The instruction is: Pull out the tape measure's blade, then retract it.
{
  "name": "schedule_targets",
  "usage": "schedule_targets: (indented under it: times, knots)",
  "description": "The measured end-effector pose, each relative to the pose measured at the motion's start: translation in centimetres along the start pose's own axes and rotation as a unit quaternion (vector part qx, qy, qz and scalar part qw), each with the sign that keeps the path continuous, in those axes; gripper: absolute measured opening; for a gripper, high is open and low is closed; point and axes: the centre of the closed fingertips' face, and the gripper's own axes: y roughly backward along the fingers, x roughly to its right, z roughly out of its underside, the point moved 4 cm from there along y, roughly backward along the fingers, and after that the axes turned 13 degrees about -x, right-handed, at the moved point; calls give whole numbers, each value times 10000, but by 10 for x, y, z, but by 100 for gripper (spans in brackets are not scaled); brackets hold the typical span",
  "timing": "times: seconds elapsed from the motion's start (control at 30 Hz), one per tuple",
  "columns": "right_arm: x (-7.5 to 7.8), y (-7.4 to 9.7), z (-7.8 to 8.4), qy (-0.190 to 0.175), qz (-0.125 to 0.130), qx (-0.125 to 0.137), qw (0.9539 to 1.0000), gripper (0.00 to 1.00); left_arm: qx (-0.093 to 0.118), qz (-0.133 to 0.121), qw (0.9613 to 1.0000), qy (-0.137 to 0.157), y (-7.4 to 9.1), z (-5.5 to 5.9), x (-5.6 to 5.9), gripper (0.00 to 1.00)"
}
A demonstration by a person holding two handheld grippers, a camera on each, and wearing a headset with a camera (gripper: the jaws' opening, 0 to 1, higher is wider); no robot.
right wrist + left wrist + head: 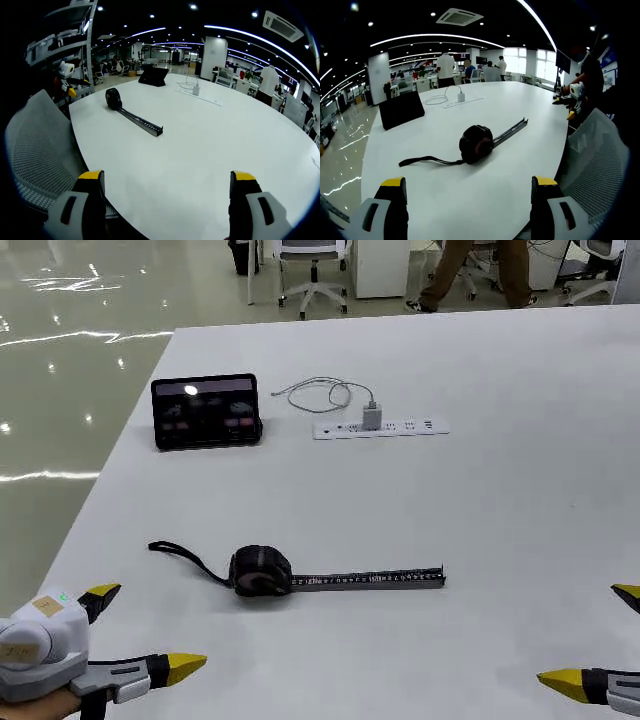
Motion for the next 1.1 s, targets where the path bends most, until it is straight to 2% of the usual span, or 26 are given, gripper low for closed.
schedule_targets:
  times: [0.1, 0.2, 0.37, 0.5, 0.57, 0.63, 0.7, 0.8, 0.97, 1.1]
  knots:
    - [-3, 0, 1, -7, -29, 3, 10000, 100, -93, 228, 9997, -51, -3, 1, 7, 100]
    - [-3, -3, 4, -13, -62, -55, 10000, 100, -108, 129, 9999, -34, -4, 1, 6, 100]
    - [-5, -4, 5, -25, -115, -103, 9999, 100, -147, 133, 9998, 55, -2, 0, 9, 100]
    - [-6, -5, 6, -58, -127, -135, 9998, 100, -179, 115, 9998, 24, -1, 0, 10, 100]
    - [-9, -6, 6, -62, -143, -146, 9998, 100, -256, 79, 9996, -113, -2, 0, 11, 100]
    - [-10, -7, 5, -65, -178, -163, 9997, 100, -204, 136, 9997, -47, -1, -4, 12, 100]
    - [-11, -6, -1, -162, -235, -56, 9996, 100, -185, 116, 9998, -33, -2, -8, 13, 100]
    - [-5, -8, -11, -98, -163, -19, 9998, 100, -132, 147, 9998, -47, -5, -18, 16, 100]
    - [0, -8, -26, -119, -242, 74, 9996, 100, -92, 132, 9998, -101, -13, -33, 18, 100]
    - [1, -10, -34, 77, -266, 20, 9996, 100, -25, 98, 9999, -94, -18, -44, 18, 100]
